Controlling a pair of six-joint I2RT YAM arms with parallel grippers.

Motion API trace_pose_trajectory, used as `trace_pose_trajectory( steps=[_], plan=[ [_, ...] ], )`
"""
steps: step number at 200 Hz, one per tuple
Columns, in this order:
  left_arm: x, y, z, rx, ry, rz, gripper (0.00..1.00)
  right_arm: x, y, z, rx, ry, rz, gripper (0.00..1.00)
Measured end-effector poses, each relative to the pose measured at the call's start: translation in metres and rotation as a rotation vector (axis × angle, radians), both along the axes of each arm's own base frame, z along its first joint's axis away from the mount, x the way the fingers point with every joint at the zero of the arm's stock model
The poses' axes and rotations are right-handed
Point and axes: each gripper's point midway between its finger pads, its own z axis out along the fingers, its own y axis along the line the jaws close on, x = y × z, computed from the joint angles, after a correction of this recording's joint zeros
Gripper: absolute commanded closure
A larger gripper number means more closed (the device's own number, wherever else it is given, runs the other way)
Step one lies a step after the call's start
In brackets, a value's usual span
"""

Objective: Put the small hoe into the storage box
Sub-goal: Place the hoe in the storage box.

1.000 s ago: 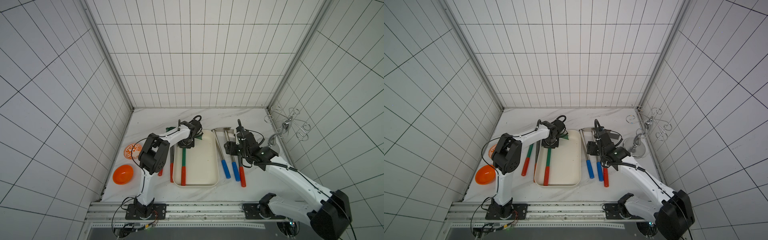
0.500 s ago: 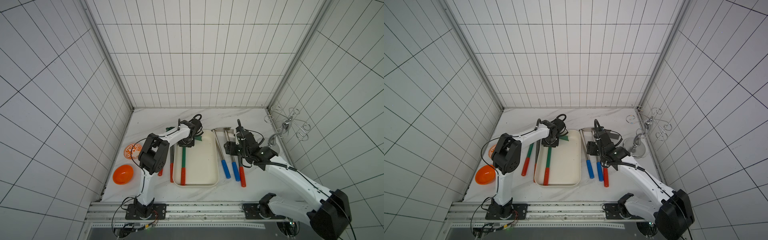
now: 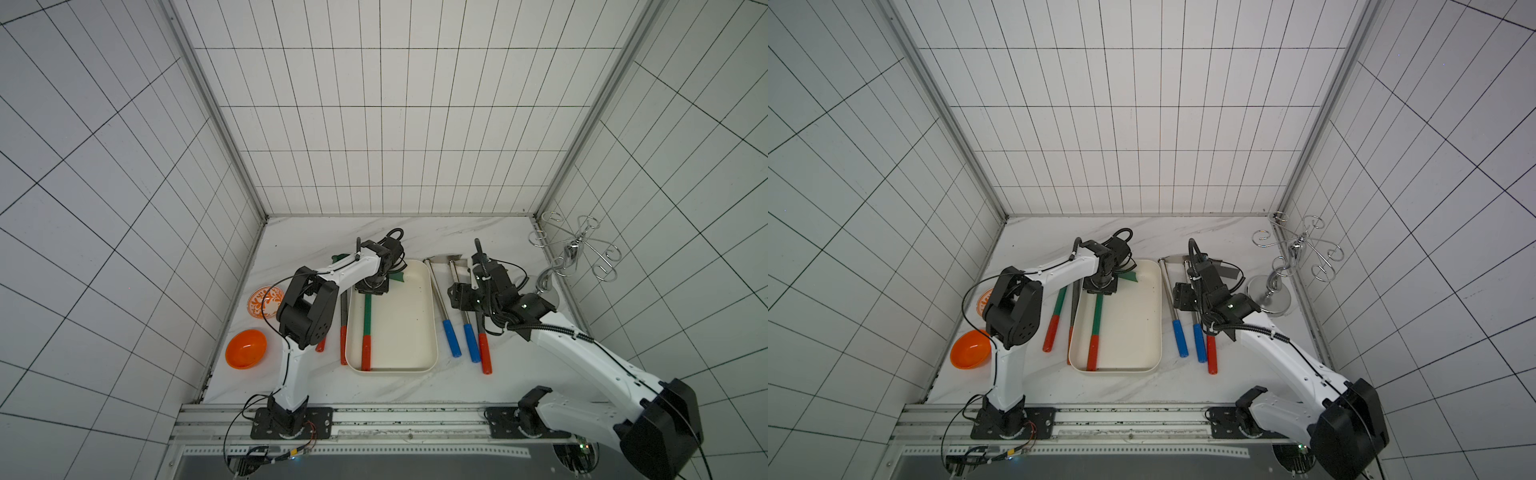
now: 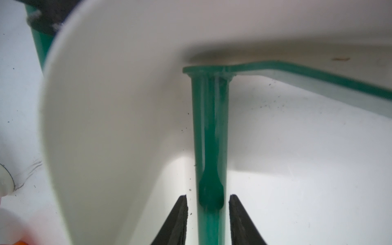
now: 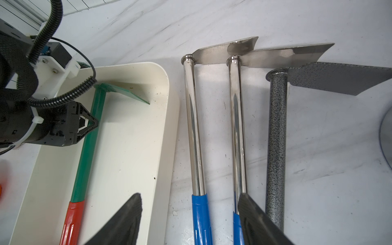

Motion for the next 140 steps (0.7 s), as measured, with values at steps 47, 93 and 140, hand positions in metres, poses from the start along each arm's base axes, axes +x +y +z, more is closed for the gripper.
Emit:
trace_pose_trajectory(
  steps=[47, 93, 140],
  plan=[
    [0.002, -0.004, 0.012, -0.020, -0.024, -0.034, 0.61, 0.000, 0.001, 0.000, 0.003, 0.003, 0.002, 0.27],
    [0.005, -0.016, 0.070, -0.110, -0.147, -0.107, 0.59, -0.003, 0.000, -0.004, 0.005, 0.024, -0.002, 0.27],
    [-0.011, 0.000, 0.141, -0.185, -0.327, -0.145, 0.58, -0.006, 0.002, -0.019, -0.007, 0.085, 0.003, 0.30]
  ],
)
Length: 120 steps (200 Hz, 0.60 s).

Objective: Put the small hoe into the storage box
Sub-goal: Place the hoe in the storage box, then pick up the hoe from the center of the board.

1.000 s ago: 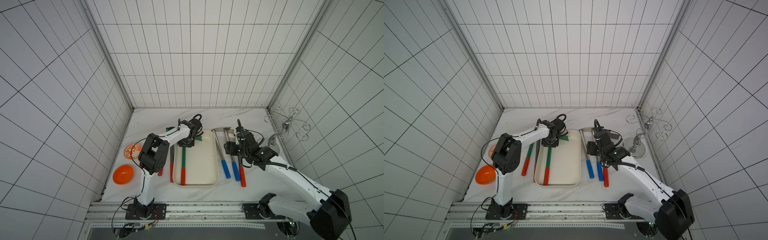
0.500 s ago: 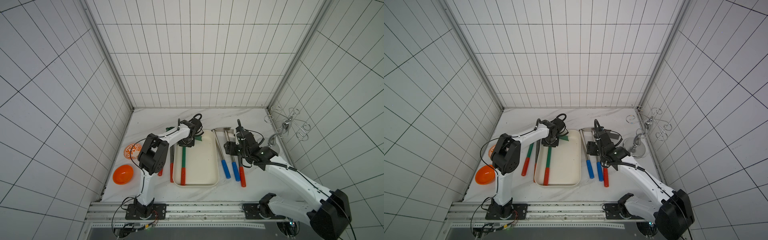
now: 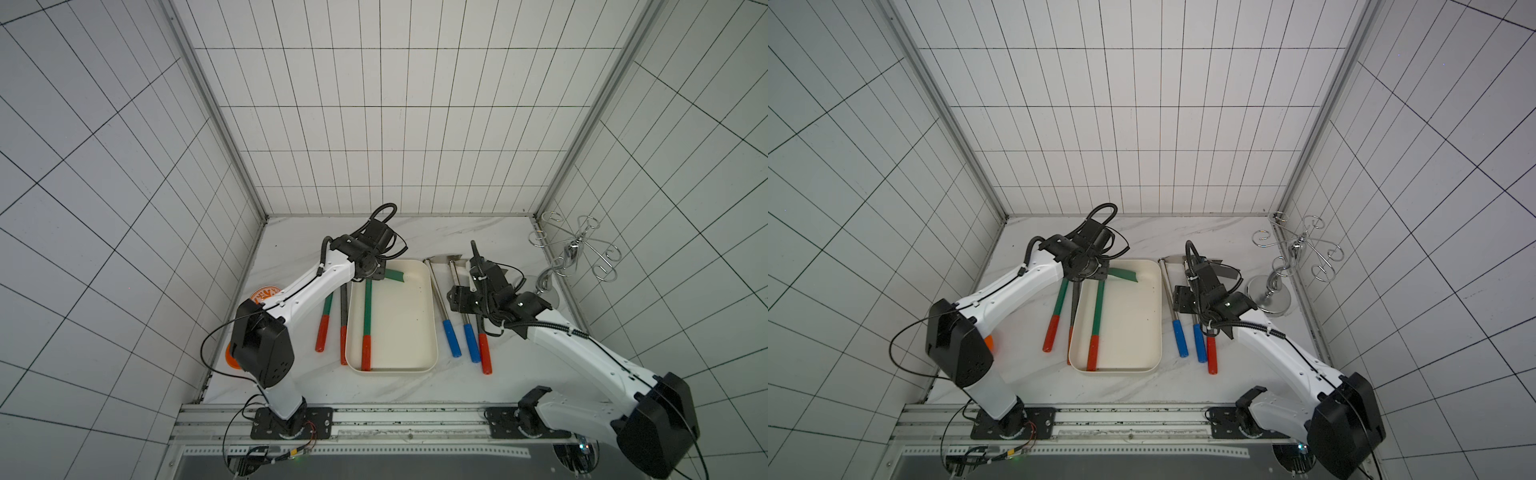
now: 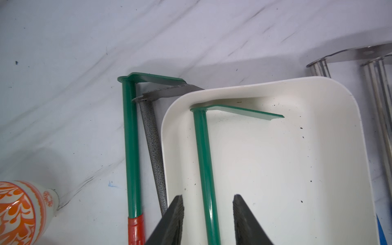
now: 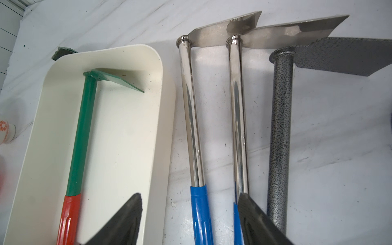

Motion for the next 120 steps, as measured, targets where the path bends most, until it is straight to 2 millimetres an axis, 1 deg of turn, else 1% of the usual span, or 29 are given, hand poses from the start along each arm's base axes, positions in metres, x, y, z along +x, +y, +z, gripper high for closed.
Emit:
trace_pose_trajectory(
  steps=[10, 25, 41, 64, 75, 89, 102, 120],
  plan=[
    [-0.006, 0.008, 0.009, -0.013, -0.027, 0.004, 0.58, 0.000, 0.001, -0.006, -0.004, 0.019, 0.004, 0.30],
    [-0.014, 0.023, 0.014, -0.025, -0.051, 0.019, 0.57, -0.001, 0.002, -0.014, -0.013, 0.050, 0.007, 0.31],
    [-0.021, 0.039, 0.011, -0.029, -0.060, 0.042, 0.57, -0.002, 0.003, -0.022, -0.015, 0.078, 0.001, 0.31],
    [-0.032, 0.060, -0.002, -0.031, -0.045, 0.069, 0.57, -0.004, 0.002, -0.026, -0.012, 0.106, -0.022, 0.32],
    [-0.037, 0.069, -0.008, -0.035, -0.038, 0.080, 0.57, -0.004, 0.002, -0.025, -0.007, 0.115, -0.035, 0.33],
    [-0.041, 0.078, -0.010, -0.046, -0.041, 0.090, 0.57, -0.001, 0.004, -0.018, 0.005, 0.117, -0.052, 0.33],
    [-0.046, 0.085, -0.009, -0.058, -0.055, 0.101, 0.57, 0.003, 0.005, -0.009, 0.016, 0.112, -0.066, 0.33],
    [-0.050, 0.091, -0.001, -0.080, -0.095, 0.109, 0.57, 0.008, 0.005, 0.003, 0.025, 0.102, -0.092, 0.33]
  ],
)
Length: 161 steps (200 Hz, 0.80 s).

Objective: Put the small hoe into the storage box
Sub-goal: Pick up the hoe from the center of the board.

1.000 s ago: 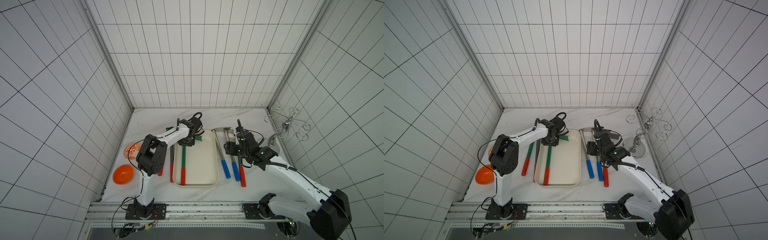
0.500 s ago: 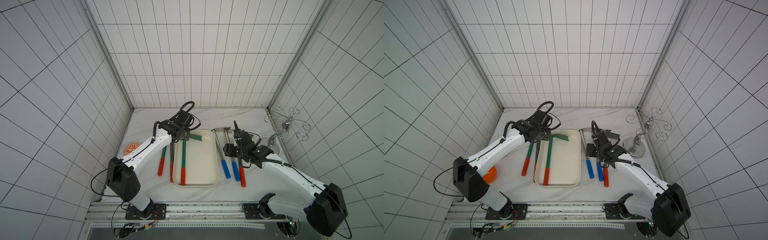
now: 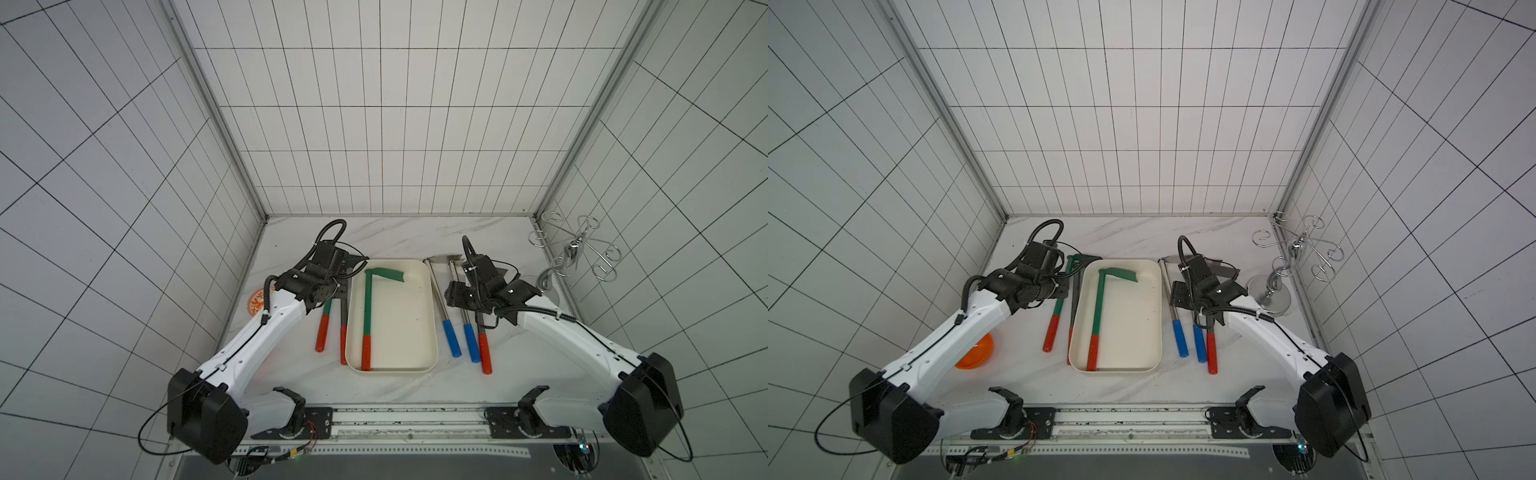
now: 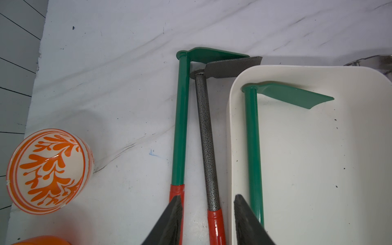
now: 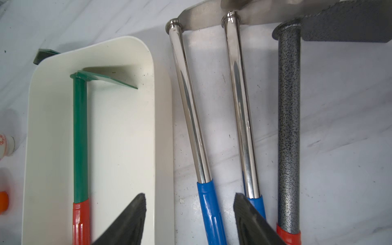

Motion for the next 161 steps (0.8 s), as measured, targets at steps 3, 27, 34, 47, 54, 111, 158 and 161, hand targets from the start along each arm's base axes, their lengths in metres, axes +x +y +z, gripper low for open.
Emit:
trace_pose_trajectory(
  steps=[3, 27, 34, 47, 54, 111, 158, 161],
  plan=[
    [-0.001, 0.001, 0.001, -0.004, -0.008, 0.001, 0.56, 0.000, 0.000, 0.002, 0.000, 0.000, -0.005, 0.33],
    [-0.006, 0.002, 0.010, -0.030, -0.052, 0.001, 0.55, 0.001, -0.006, 0.013, -0.011, 0.001, -0.044, 0.33],
    [-0.006, 0.002, 0.012, -0.036, -0.059, 0.001, 0.54, 0.001, -0.008, 0.015, -0.017, 0.004, -0.055, 0.33],
    [-0.007, 0.002, 0.013, -0.041, -0.064, 0.001, 0.51, 0.000, -0.011, 0.020, -0.026, 0.010, -0.072, 0.33],
    [-0.007, 0.002, 0.013, -0.045, -0.064, 0.001, 0.50, -0.001, -0.013, 0.022, -0.031, 0.013, -0.082, 0.33],
    [-0.011, 0.003, 0.017, -0.048, -0.070, 0.001, 0.48, -0.010, -0.031, 0.034, -0.064, 0.015, -0.152, 0.32],
    [-0.007, 0.006, -0.001, -0.011, -0.020, 0.017, 0.41, -0.004, -0.033, 0.050, -0.083, -0.015, -0.156, 0.31],
    [-0.007, 0.007, -0.003, -0.007, -0.015, 0.021, 0.41, -0.004, -0.033, 0.051, -0.085, -0.015, -0.153, 0.30]
  ],
)
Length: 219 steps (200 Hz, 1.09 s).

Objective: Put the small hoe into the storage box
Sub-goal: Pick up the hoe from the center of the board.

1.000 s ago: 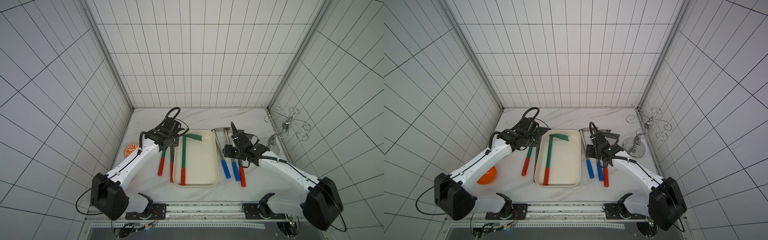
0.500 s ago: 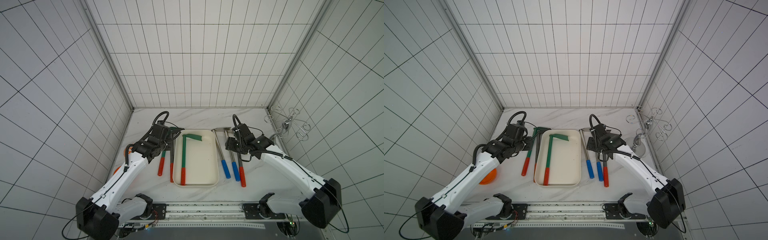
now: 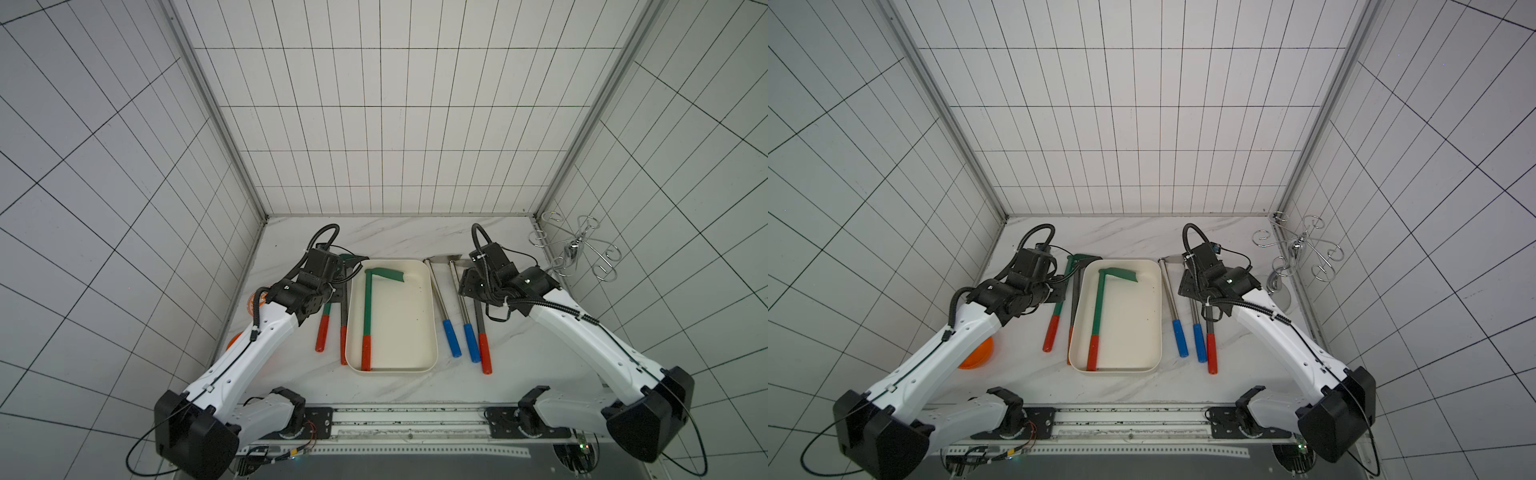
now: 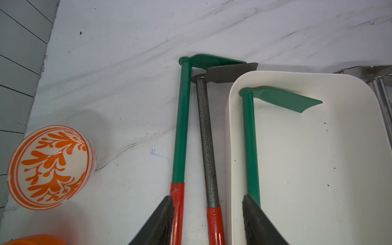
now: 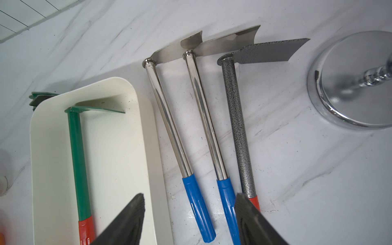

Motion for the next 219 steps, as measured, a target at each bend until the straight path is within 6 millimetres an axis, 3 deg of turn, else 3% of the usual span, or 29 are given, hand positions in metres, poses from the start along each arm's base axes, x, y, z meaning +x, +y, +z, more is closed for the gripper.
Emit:
trace_pose_trajectory(
  steps=[53, 92, 142, 168, 219],
  plan=[
    [0.018, 0.028, -0.046, 0.057, 0.142, 0.097, 0.44, 0.001, 0.001, -0.006, -0.055, 0.024, 0.056, 0.30],
    [0.035, 0.030, -0.077, 0.085, 0.239, 0.107, 0.47, 0.005, -0.002, -0.004, -0.054, 0.014, 0.081, 0.30],
    [0.064, 0.045, -0.087, 0.117, 0.265, 0.115, 0.47, 0.015, -0.007, 0.007, 0.003, -0.039, 0.102, 0.30],
    [0.080, 0.043, -0.097, 0.149, 0.284, 0.071, 0.47, 0.016, -0.010, 0.002, 0.016, -0.033, 0.112, 0.30],
    [0.089, 0.044, -0.116, 0.174, 0.330, 0.007, 0.48, 0.018, -0.012, -0.002, 0.030, -0.029, 0.134, 0.30]
  ],
)
